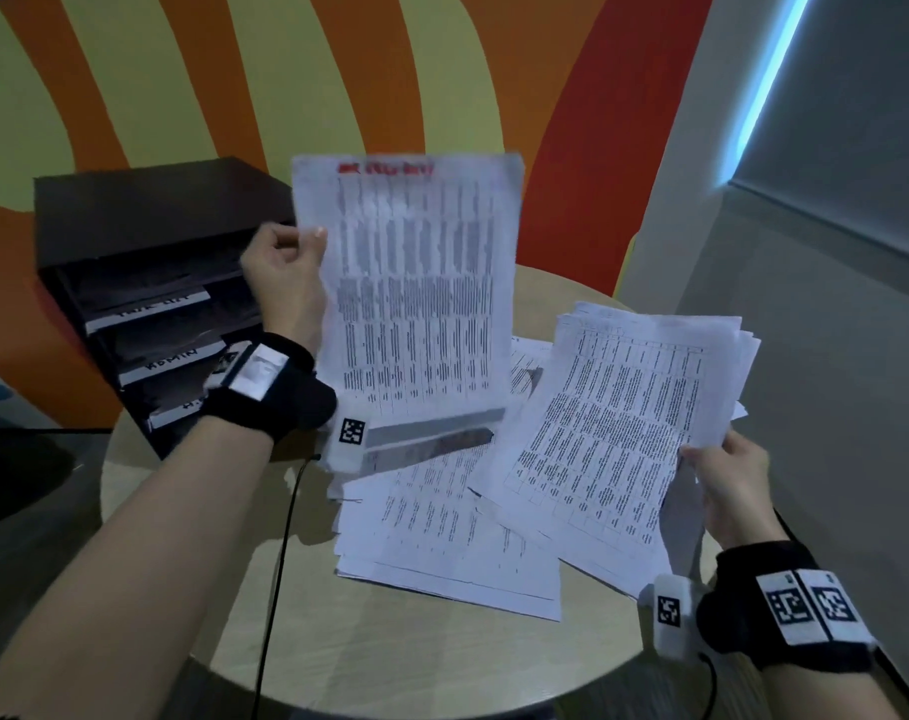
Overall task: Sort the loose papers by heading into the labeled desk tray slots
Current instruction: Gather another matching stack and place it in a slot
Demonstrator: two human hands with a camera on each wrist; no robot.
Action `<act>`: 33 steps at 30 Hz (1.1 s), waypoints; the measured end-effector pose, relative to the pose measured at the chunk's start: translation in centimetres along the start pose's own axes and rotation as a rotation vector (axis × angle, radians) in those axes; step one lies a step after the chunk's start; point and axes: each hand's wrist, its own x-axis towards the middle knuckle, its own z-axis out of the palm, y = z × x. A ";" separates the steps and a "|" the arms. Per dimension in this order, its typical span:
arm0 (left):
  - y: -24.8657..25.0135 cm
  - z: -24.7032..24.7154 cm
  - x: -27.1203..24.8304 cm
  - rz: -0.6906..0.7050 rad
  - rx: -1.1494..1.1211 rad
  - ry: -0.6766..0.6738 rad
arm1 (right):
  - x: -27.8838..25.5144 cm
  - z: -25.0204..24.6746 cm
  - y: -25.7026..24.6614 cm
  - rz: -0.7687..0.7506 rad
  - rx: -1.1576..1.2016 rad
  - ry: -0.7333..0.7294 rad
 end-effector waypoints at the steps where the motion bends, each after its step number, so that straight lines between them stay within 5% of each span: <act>1: 0.5 -0.1 0.7 0.022 -0.007 0.043 | -0.2 -0.1 -0.2 -0.006 -0.001 0.009; 4: 1.7 0.1 1.6 -0.010 0.024 0.042 | -0.4 -0.1 -0.8 -0.029 0.029 -0.008; 14: -5.2 5.7 -7.6 -0.319 0.142 -0.567 | -3.2 1.7 -4.3 -0.091 0.191 -0.313; 17: -5.9 6.8 -9.3 -0.440 0.076 -0.601 | -4.2 2.4 -4.9 -0.132 0.190 -0.340; 22: -5.1 7.1 -10.7 -0.434 0.000 -0.593 | -5.0 3.3 -4.8 -0.206 0.215 -0.325; 24: -3.8 7.0 -10.9 -0.371 -0.002 -0.612 | -5.3 3.4 -4.9 -0.266 0.132 -0.330; 27: -1.0 7.0 -10.7 -0.058 0.090 -0.636 | -6.1 3.1 -6.0 -0.407 0.061 -0.231; 33: 3.6 7.4 -10.5 0.339 -0.047 -0.573 | -8.4 2.1 -9.0 -0.717 0.249 -0.184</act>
